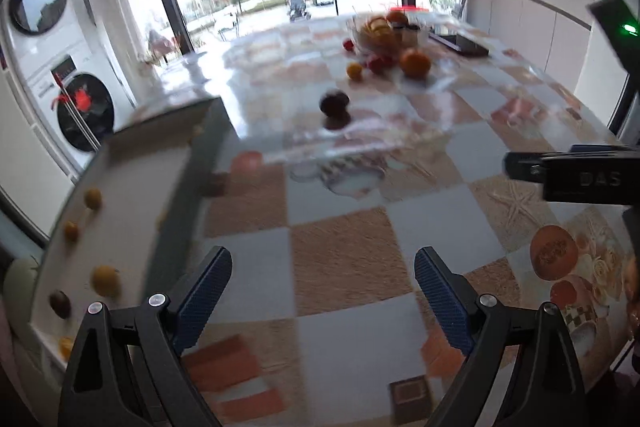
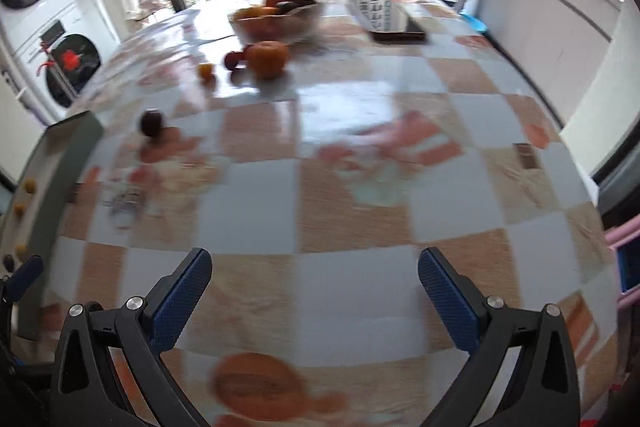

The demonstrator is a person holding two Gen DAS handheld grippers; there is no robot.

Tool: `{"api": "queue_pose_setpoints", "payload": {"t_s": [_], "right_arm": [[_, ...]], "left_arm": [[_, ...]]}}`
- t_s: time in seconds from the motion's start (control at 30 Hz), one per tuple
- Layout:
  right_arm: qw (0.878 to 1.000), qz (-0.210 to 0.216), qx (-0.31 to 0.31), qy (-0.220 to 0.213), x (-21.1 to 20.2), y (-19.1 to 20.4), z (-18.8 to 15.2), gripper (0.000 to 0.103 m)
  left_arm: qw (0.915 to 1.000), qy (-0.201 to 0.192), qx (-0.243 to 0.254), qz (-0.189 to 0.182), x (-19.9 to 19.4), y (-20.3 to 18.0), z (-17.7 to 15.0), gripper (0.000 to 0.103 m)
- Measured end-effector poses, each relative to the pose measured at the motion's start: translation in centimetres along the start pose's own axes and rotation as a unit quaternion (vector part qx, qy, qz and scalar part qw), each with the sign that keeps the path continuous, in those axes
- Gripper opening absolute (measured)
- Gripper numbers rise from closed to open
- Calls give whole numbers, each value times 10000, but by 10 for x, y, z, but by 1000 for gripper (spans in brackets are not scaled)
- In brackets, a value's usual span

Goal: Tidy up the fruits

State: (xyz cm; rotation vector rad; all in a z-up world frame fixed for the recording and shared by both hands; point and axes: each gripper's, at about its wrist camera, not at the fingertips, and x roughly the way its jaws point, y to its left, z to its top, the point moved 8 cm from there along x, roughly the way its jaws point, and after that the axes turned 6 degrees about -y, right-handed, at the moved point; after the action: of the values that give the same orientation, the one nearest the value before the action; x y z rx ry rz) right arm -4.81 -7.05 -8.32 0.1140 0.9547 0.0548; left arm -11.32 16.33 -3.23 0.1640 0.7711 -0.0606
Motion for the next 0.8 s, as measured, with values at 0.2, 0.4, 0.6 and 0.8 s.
{"api": "queue_pose_setpoints", "payload": {"t_s": [0.2,0.4,0.6,0.8], "right_arm": [[9991,-272,-270,-206,6,-11,-10,103],[9987,-241,-305,-320,7,-10,-10,103],[9987,-239,-305,-319,7,-10,-10,103],[9987,-240,-305,-319,7,-10,-11,103]], "left_arm": [[9992,113,-367,-96,11,1,-14,99],[9971,145,-707,-254,17,3,-20,102],[9969,136,-724,-264,18,4,-20,103],[9970,136,-721,-264,17,4,-20,103]]}}
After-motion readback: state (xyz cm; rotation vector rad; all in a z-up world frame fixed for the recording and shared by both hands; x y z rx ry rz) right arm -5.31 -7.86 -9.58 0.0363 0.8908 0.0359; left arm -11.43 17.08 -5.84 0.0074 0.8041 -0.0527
